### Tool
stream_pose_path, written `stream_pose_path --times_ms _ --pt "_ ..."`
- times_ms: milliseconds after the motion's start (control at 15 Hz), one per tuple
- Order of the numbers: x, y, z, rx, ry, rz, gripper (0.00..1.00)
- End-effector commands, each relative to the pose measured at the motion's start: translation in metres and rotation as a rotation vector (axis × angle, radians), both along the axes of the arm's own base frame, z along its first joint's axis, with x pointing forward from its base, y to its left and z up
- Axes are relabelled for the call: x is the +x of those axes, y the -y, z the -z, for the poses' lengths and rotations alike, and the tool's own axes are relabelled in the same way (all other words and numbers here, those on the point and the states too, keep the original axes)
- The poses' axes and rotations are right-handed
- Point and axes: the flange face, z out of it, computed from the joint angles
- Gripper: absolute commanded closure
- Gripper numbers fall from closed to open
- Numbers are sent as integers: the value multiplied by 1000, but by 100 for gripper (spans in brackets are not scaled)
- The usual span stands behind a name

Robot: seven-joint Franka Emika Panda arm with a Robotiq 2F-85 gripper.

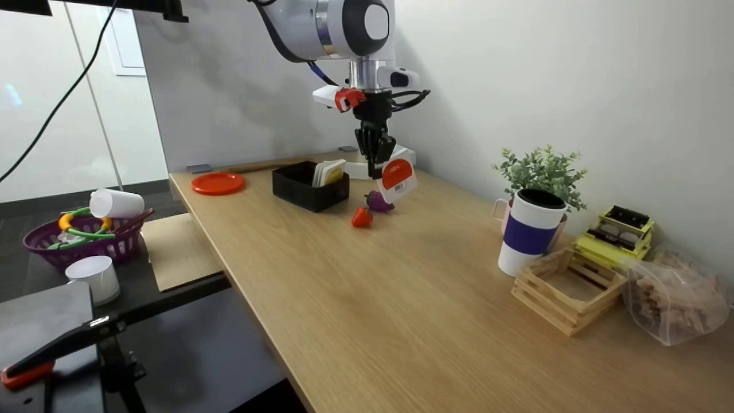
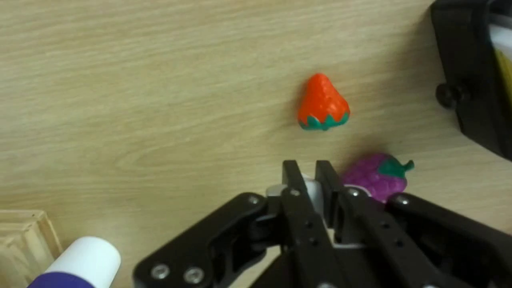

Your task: Pick up the two small books from the table and put them in the black bowl.

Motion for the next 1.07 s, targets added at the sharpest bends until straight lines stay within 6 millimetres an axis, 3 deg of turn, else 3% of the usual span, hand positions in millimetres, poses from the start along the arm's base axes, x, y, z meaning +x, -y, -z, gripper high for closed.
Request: stream_pose_path --times_ms 0,400,933,1000 --pt "-14 -7 -17 -82 171 -10 97" --pt "-22 -18 -15 -117 406 -204 97" --pt "-47 -33 3 99 412 -536 97" --pt "-37 -35 9 62 410 -469 97"
